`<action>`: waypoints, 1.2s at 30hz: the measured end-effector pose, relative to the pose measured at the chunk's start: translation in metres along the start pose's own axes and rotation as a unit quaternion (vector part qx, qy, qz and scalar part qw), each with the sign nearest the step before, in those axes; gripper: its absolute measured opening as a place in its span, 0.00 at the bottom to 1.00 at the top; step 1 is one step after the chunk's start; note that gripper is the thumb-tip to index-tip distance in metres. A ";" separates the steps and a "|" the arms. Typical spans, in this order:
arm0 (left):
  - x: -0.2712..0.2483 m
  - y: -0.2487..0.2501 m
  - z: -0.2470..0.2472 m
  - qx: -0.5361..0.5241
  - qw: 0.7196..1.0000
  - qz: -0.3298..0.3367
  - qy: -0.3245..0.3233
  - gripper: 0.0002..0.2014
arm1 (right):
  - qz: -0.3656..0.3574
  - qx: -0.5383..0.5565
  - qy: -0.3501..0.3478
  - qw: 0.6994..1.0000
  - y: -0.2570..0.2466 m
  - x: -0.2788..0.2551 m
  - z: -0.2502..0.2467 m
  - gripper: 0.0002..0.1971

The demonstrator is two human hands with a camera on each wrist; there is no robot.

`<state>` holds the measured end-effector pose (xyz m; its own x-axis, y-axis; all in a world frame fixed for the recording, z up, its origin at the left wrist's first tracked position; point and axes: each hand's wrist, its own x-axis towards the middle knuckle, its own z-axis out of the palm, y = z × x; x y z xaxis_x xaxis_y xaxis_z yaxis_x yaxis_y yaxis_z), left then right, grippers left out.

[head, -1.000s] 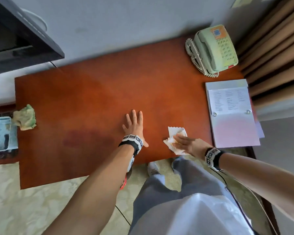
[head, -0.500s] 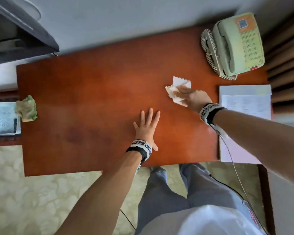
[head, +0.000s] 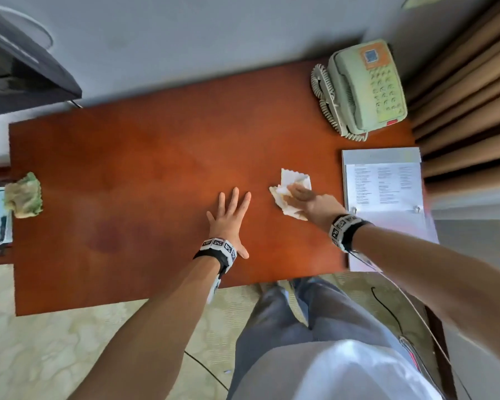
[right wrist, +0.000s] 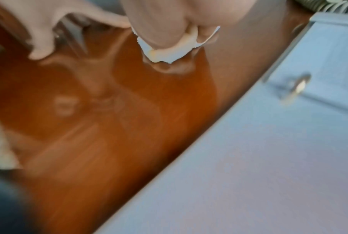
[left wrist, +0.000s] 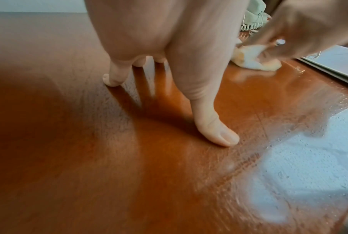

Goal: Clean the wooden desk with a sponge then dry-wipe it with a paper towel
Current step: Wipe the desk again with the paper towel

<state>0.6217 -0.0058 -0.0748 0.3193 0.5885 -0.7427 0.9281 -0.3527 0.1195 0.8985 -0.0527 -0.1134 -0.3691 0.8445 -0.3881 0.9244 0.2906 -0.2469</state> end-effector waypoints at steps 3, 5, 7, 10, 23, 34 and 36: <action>-0.004 0.003 -0.004 0.007 1.000 0.001 -0.004 0.85 | -0.075 -0.038 -0.026 0.996 -0.028 -0.058 0.038 0.30; -0.007 0.008 -0.003 0.019 1.000 -0.010 -0.003 0.85 | -0.102 -0.044 -0.057 0.992 -0.043 -0.090 0.054 0.33; -0.011 0.019 0.000 0.029 0.999 -0.013 0.008 0.84 | -0.099 -0.033 -0.057 0.993 -0.051 -0.108 0.056 0.34; -0.015 0.037 0.011 0.009 1.000 0.015 0.016 0.84 | -0.107 -0.027 -0.104 0.988 -0.051 -0.113 0.053 0.36; -0.001 0.045 0.016 -0.024 1.000 0.007 -0.011 0.83 | 0.119 0.038 0.086 0.988 0.088 0.046 -0.049 0.29; -0.009 0.051 0.010 -0.013 1.000 -0.014 -0.011 0.84 | 0.011 -0.011 -0.020 1.000 0.049 -0.045 0.001 0.29; -0.014 0.061 0.008 -0.007 1.000 -0.023 -0.009 0.84 | -0.040 -0.049 -0.064 0.996 0.030 -0.079 0.024 0.32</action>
<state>0.6724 -0.0411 -0.0627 0.2731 0.5903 -0.7596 0.9441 -0.3159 0.0940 0.9534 -0.1218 -0.1117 -0.4454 0.7548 -0.4815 0.8941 0.4028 -0.1955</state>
